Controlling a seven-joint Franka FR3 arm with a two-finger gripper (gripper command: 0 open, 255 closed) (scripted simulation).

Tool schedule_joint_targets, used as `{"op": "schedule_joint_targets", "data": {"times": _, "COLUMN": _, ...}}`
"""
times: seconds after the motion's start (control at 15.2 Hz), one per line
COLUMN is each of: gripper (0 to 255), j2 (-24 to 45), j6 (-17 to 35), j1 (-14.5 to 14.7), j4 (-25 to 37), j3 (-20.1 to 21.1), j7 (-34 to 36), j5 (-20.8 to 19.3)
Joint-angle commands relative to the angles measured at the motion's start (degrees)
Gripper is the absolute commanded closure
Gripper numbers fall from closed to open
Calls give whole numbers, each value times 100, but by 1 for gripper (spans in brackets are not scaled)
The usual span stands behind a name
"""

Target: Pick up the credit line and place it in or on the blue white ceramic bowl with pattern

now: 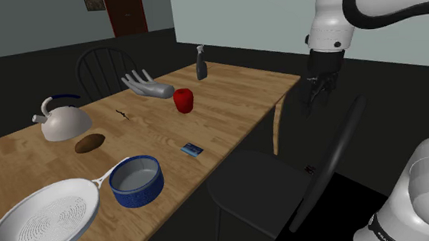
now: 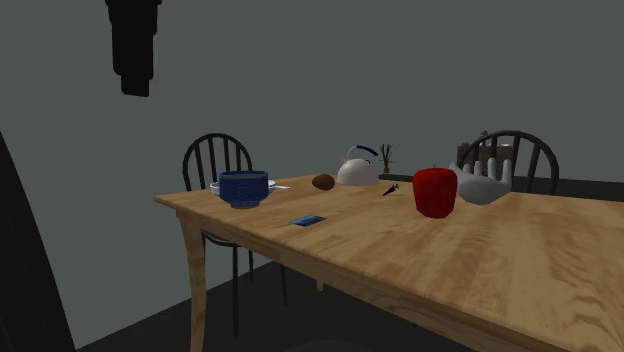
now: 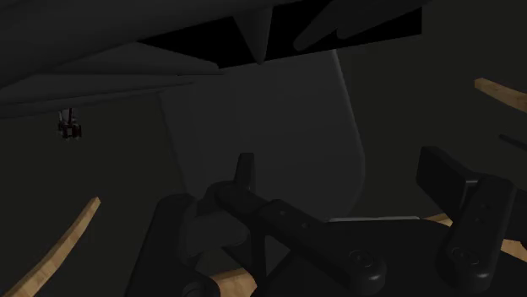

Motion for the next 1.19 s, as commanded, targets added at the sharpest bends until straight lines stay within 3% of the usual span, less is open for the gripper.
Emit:
{"op": "schedule_joint_targets", "data": {"times": 0.0, "gripper": 0, "j2": 0, "j6": 0, "j1": 0, "j4": 0, "j3": 0, "j7": 0, "j5": 0}}
{"op": "schedule_joint_targets", "data": {"times": 0.59, "gripper": 0, "j2": 877, "j6": 2553, "j1": 280, "j4": -720, "j3": 355, "j7": 30, "j5": 185}}
{"op": "schedule_joint_targets", "data": {"times": 1.12, "gripper": 0, "j2": 2275, "j6": 4781, "j1": 441, "j4": -703, "j3": 705, "j7": 123, "j5": 167}}
